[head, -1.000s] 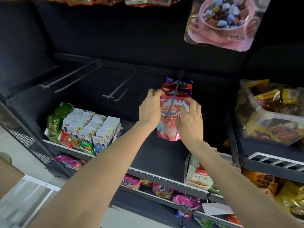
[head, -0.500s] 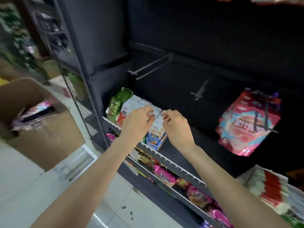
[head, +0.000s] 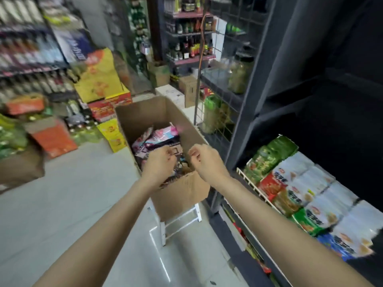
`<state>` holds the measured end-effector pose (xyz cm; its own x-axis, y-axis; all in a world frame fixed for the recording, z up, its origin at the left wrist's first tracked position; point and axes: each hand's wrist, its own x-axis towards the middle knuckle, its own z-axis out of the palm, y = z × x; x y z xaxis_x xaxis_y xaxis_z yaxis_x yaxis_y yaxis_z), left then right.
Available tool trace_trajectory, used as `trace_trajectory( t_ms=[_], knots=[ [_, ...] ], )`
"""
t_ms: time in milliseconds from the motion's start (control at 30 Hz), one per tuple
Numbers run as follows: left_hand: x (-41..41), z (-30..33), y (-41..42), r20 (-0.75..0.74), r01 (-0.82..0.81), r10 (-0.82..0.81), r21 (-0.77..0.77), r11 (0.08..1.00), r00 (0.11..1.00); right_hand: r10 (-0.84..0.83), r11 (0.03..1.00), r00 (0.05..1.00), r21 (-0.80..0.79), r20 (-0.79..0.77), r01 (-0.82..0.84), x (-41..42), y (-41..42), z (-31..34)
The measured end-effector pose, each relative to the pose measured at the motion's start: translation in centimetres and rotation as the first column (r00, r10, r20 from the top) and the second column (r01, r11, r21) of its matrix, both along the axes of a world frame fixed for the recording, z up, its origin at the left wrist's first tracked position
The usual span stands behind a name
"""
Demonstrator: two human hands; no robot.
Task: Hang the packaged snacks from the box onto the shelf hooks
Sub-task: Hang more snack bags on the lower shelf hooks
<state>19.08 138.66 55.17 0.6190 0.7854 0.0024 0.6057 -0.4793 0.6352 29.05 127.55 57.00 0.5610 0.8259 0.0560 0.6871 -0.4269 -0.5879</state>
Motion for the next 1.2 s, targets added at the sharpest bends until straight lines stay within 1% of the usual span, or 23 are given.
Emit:
trace_trajectory(
  t_ms=[100, 200, 300, 367, 400, 500, 600, 667, 733, 767, 867, 900, 967, 1033, 1067, 1133, 1200],
  knots=[
    [1.1, -0.7, 5.0, -0.119, -0.067, 0.064, -0.017, 0.998, 0.991, 0.039, 0.996, 0.999, -0.079, -0.032, -0.041, 1.2, 6.2, -1.3],
    [3.1, -2.1, 9.7, -0.233, -0.108, 0.090, -0.065, 0.992, 0.968, 0.074, 0.981, 0.993, -0.172, -0.089, -0.089, 3.9, 12.3, -3.5],
    [5.2, -3.5, 13.9, -0.317, -0.099, 0.068, -0.080, 0.992, 0.946, 0.057, 0.964, 0.981, -0.245, -0.183, -0.102, 6.9, 17.9, -5.9],
    [6.5, -4.6, 16.3, -0.381, -0.137, 0.085, -0.112, 0.984, 0.921, 0.046, 0.941, 0.965, -0.314, -0.258, -0.128, 8.3, 20.8, -7.7],
    [7.2, -5.2, 17.4, -0.404, -0.157, 0.094, -0.125, 0.980, 0.910, 0.069, 0.923, 0.961, -0.350, -0.267, -0.163, 8.9, 22.2, -8.8],
    [8.7, -7.3, 20.3, -0.444, -0.263, 0.165, -0.167, 0.950, 0.881, 0.204, 0.870, 0.964, -0.420, -0.172, -0.259, 10.0, 26.0, -11.6],
    [10.0, -8.5, 21.9, -0.501, -0.309, 0.180, -0.188, 0.932, 0.846, 0.306, 0.836, 0.948, -0.450, -0.092, -0.314, 10.8, 28.8, -13.1],
    [10.9, -9.2, 22.9, -0.488, -0.271, 0.147, -0.195, 0.942, 0.860, 0.358, 0.792, 0.931, -0.503, -0.078, -0.346, 11.3, 30.2, -13.8],
    [11.7, -10.0, 24.0, -0.450, -0.241, 0.113, -0.237, 0.941, 0.886, 0.377, 0.760, 0.926, -0.559, -0.036, -0.331, 11.5, 31.1, -14.2],
    [11.9, -10.4, 24.5, -0.444, -0.248, 0.124, -0.232, 0.941, 0.887, 0.375, 0.757, 0.927, -0.574, -0.010, -0.313, 11.4, 31.5, -14.4],
    [12.2, -10.6, 25.2, -0.492, -0.268, 0.188, -0.097, 0.959, 0.850, 0.321, 0.758, 0.947, -0.603, 0.014, -0.248, 11.5, 32.2, -14.6],
    [12.3, -10.3, 25.4, -0.507, -0.264, 0.193, -0.070, 0.962, 0.840, 0.334, 0.729, 0.942, -0.641, 0.026, -0.240, 11.6, 32.1, -14.5],
    [12.1, -9.6, 25.9, -0.505, -0.266, 0.202, -0.056, 0.962, 0.839, 0.380, 0.652, 0.924, -0.721, 0.042, -0.235, 12.0, 31.6, -14.7],
    [11.5, -8.6, 26.2, -0.480, -0.303, 0.240, -0.057, 0.951, 0.844, 0.424, 0.635, 0.905, -0.724, 0.037, -0.268, 11.8, 31.0, -15.0],
    [11.1, -8.1, 26.2, -0.469, -0.313, 0.257, -0.043, 0.949, 0.845, 0.470, 0.645, 0.882, -0.697, 0.038, -0.314, 11.6, 30.8, -15.2],
    [9.9, -7.4, 26.1, -0.434, -0.321, 0.287, -0.005, 0.947, 0.854, 0.606, 0.641, 0.792, -0.634, 0.073, -0.432, 11.1, 30.5, -15.5],
    [8.9, -6.8, 25.8, -0.386, -0.335, 0.321, 0.033, 0.942, 0.865, 0.677, 0.639, 0.723, -0.598, 0.137, -0.485, 10.5, 30.3, -15.5]
  ],
)
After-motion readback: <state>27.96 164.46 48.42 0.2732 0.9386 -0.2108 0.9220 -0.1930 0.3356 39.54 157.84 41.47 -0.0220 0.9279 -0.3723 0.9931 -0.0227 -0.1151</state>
